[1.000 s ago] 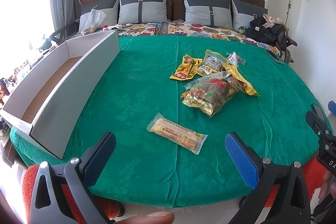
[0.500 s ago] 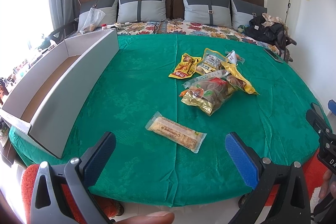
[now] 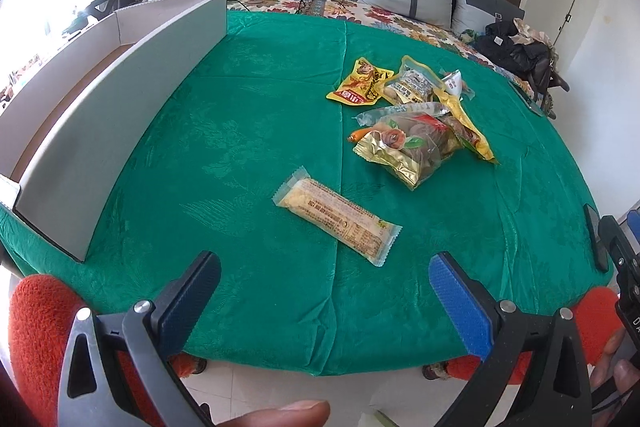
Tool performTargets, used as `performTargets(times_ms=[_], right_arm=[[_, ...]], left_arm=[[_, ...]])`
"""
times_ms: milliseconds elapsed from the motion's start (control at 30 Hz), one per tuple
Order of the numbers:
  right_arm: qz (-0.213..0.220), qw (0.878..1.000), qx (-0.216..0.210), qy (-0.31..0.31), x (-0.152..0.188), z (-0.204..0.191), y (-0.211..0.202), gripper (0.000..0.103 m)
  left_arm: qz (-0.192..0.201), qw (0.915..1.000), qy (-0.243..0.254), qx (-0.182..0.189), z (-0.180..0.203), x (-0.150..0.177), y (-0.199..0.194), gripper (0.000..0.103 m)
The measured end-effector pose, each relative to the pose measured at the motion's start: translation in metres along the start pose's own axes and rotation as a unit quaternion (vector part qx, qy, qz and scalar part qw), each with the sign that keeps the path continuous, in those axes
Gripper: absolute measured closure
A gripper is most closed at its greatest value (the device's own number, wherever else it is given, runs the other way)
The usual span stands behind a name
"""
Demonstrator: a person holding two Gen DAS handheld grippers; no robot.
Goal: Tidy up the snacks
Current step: 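Lower the left tool over the cream wafer bar while the right tool reaches the yellow bag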
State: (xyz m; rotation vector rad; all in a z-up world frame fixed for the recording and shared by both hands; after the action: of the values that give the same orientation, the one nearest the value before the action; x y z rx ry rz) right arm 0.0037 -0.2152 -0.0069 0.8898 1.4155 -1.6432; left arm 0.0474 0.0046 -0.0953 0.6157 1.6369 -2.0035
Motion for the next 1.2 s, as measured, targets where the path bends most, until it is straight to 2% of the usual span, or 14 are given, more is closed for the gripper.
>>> performTargets(times_ms=[100,200,267,367,433,567,733,800,1000,1133,1200], right_arm=[[-0.004,1.000,-0.005,0.006,0.001,0.002,0.001,0.003],[-0.008,1.000,-0.010,0.008,0.002,0.000,0.003,0.003],[-0.009,1.000,-0.014,0.007,0.002,0.000,0.003,0.003],[-0.006,1.000,-0.013,0.009,0.002,0.004,0.000,0.003],[-0.003,1.000,-0.012,0.015,0.001,0.009,-0.002,0.003],[-0.007,0.999,-0.012,0.033,0.004,0.020,0.000,0.003],[-0.030,0.997,-0.022,0.068,0.009,0.028,0.014,0.003],[-0.036,0.996,-0.024,0.072,0.011,0.028,0.015,0.003],[-0.032,0.997,-0.022,0.073,0.012,0.030,0.011,0.003],[-0.037,0.996,-0.024,0.073,0.012,0.030,0.013,0.003],[-0.034,0.997,-0.025,0.069,0.011,0.029,0.010,0.003]], left_arm=[[-0.042,0.9991,0.008,0.000,0.019,-0.002,0.028,0.000],[-0.062,0.9980,0.002,-0.013,0.036,-0.020,0.059,0.000],[-0.075,0.9965,-0.003,-0.036,0.041,-0.031,0.081,0.000],[-0.105,0.9900,0.004,-0.095,0.037,-0.030,0.109,0.000],[-0.117,0.9864,0.014,-0.114,0.028,-0.022,0.112,0.000],[-0.124,0.9839,0.033,-0.124,-0.001,-0.009,0.102,0.000],[-0.141,0.9851,-0.002,-0.099,-0.044,-0.008,0.096,0.000],[-0.147,0.9841,0.003,-0.099,-0.053,-0.009,0.097,0.000],[-0.172,0.9799,0.005,-0.102,-0.062,-0.021,0.105,0.000],[-0.212,0.9724,0.029,-0.092,-0.062,-0.034,0.114,0.000],[-0.211,0.9738,0.052,-0.069,-0.057,-0.038,0.116,0.004]])
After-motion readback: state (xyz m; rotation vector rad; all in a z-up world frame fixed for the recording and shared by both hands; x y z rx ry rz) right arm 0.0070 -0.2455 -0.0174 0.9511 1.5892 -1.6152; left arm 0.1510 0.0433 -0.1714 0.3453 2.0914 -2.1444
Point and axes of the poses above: each gripper's, at about its wrist camera, not at the fingertips, and y roughly the way its jaws point, z to its right, x to its underside, the point moved 5 cm from there along y, roughly the way its jaws point, and after that the axes turned 4 degrees about z, right-handed, at the moved point
